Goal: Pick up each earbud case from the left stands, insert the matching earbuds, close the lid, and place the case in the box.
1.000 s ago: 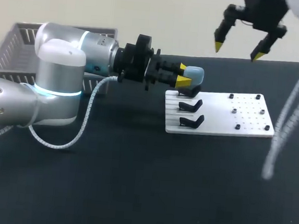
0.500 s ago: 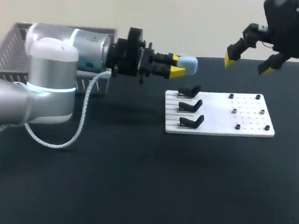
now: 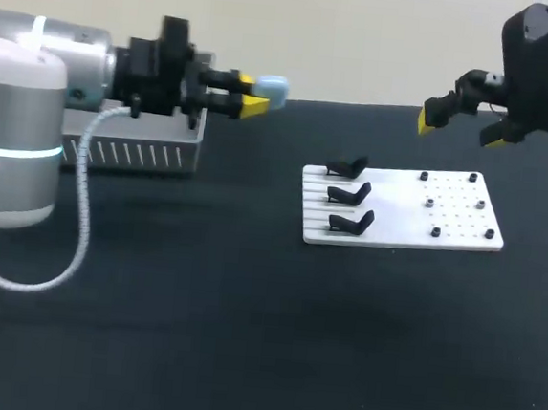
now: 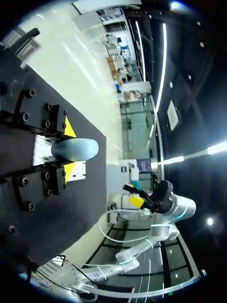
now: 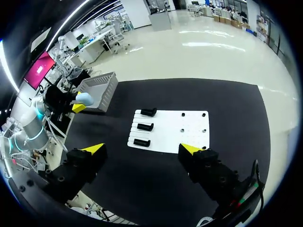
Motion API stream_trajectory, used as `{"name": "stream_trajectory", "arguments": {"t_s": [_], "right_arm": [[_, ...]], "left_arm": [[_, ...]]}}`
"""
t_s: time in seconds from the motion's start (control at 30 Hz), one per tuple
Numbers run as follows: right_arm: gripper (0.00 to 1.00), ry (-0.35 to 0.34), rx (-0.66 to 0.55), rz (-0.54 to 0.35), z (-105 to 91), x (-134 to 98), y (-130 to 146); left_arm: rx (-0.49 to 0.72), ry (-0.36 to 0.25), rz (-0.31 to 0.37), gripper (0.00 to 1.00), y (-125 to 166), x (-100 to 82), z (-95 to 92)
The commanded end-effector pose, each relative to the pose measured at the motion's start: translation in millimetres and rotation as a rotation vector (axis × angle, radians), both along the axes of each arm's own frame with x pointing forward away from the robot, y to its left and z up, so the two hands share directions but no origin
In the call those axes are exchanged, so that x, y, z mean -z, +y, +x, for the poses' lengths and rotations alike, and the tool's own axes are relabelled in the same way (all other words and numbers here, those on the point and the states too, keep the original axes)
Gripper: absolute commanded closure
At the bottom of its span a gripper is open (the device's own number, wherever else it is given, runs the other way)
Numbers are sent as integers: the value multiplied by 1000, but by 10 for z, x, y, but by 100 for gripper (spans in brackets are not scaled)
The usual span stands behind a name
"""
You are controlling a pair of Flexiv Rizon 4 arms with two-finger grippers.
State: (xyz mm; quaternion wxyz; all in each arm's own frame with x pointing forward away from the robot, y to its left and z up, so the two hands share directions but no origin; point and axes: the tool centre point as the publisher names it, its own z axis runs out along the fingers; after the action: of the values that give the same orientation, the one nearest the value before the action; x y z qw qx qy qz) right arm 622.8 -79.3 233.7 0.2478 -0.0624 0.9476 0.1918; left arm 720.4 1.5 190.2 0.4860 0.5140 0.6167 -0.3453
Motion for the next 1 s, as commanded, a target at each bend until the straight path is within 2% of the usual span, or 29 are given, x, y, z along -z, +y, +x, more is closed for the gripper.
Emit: {"name": "stream_trajectory", "arguments": {"t_s": [0.03, 0.13, 0.17, 0.2, 0.23, 0.3, 0.37, 0.4, 0.43, 0.5, 0.7, 0.73, 0.77, 0.9, 1.0], "right_arm": [[0, -114, 45, 24, -27, 18, -2], [0, -114, 45, 24, -27, 18, -2], [0, -114, 45, 24, -27, 18, -2], [0, -114, 45, 24, -27, 18, -2], [0, -114, 45, 24, -27, 18, -2], [0, -114, 45, 24, -27, 18, -2], [0, -114, 45, 24, -27, 18, -2], [0, -114, 45, 24, -27, 18, -2], [0, -114, 45, 24, -27, 18, -2], [0, -114, 45, 24, -27, 18, -2], [0, -114, 45, 24, -27, 18, -2], [0, -114, 45, 24, -27, 18, -2], [0, -114, 45, 24, -27, 18, -2], [0, -114, 45, 24, -27, 18, -2], [0, -114, 45, 24, -27, 18, -2]], "left_arm": [[-374, -66, 117, 100, 562, -44, -116], [-426, -41, 175, 100, 827, 58, 97], [-422, -33, 138, 100, 909, 94, 170], [-405, -36, 141, 100, 974, 113, 250], [-444, -32, 200, 100, 1052, 131, 321], [-462, -18, 207, 100, 1220, 200, 469], [-509, 6, 334, 100, 1413, 271, 613], [-517, 27, 354, 100, 1520, 332, 699], [-532, 53, 319, 100, 1627, 392, 759], [-534, 72, 370, 100, 1823, 453, 883], [-489, 130, 355, 100, 2181, 620, 1134], [-480, 139, 353, 52, 2209, 626, 1155], [-468, 150, 348, 0, 2228, 626, 1169], [-361, 97, 299, 0, 2183, 567, 1169], [-361, 97, 299, 0, 2183, 567, 1169]]}}
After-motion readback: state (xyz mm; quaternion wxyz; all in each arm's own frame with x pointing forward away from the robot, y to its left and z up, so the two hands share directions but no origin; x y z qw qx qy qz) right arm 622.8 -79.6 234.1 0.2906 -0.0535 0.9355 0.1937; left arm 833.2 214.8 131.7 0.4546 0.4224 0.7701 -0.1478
